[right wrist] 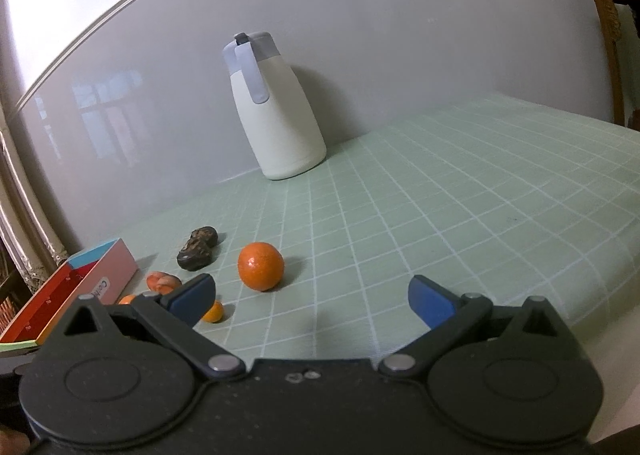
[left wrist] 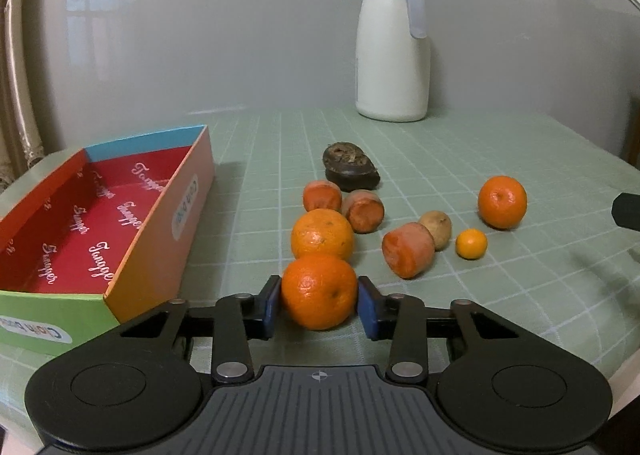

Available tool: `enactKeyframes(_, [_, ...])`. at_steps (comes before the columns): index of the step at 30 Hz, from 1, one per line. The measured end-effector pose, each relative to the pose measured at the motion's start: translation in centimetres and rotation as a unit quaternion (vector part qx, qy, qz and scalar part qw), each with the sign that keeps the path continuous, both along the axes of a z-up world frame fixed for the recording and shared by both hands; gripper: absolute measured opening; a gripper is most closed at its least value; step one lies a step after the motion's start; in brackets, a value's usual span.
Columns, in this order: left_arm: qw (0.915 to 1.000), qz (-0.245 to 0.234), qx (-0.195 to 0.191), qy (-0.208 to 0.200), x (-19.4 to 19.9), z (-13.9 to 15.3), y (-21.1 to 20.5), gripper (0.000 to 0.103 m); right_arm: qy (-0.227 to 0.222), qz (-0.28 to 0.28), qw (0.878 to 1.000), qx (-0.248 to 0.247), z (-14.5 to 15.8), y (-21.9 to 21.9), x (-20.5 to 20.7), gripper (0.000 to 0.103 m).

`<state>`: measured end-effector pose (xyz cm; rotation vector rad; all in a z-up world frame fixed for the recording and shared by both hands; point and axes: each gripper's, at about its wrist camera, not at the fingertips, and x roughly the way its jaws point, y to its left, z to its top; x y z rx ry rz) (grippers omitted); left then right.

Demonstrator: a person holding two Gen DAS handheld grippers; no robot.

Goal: Organize fruits
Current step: 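Carry the orange with the left gripper into the box and release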

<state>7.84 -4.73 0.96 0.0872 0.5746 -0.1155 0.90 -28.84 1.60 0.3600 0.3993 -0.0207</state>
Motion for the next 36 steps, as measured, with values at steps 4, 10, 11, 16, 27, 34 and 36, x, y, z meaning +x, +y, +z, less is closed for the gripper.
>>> enactKeyframes(4, [1.0000, 0.000, -0.005, -0.004, -0.1, -0.1, 0.1, 0.039, 0.003, -0.002, 1.000, -0.007, 0.0, 0.2, 0.0, 0.103])
enactKeyframes(10, [0.9995, 0.012, -0.020, -0.019, -0.5, 0.8, 0.8, 0.039, 0.003, -0.002, 1.000, -0.010, 0.0, 0.2, -0.1, 0.103])
enactKeyframes(11, [0.9994, 0.014, -0.020, -0.025, -0.6, 1.1, 0.9, 0.039, 0.003, -0.002, 1.000, -0.010, 0.0, 0.2, -0.1, 0.103])
enactKeyframes(16, [0.9977, 0.028, -0.018, -0.060, -1.0, 3.5, 2.3, 0.039, 0.003, 0.000, 1.000, -0.007, 0.0, 0.2, 0.0, 0.103])
enactKeyframes(27, [0.9872, 0.137, -0.016, -0.079, 0.5, 5.8, 10.3, 0.039, 0.001, 0.018, 1.000, -0.014, 0.2, 1.9, 0.5, 0.103])
enactKeyframes(34, [0.9771, 0.206, -0.039, -0.039, 1.3, 4.2, 14.9, 0.039, 0.004, 0.030, 0.999, -0.020, 0.2, 3.0, 0.9, 0.103])
enactKeyframes(36, [0.9757, 0.213, -0.039, -0.031, 1.6, 3.9, 15.2, 0.039, 0.005, 0.033, 0.999, -0.021, 0.2, 3.4, 1.0, 0.103])
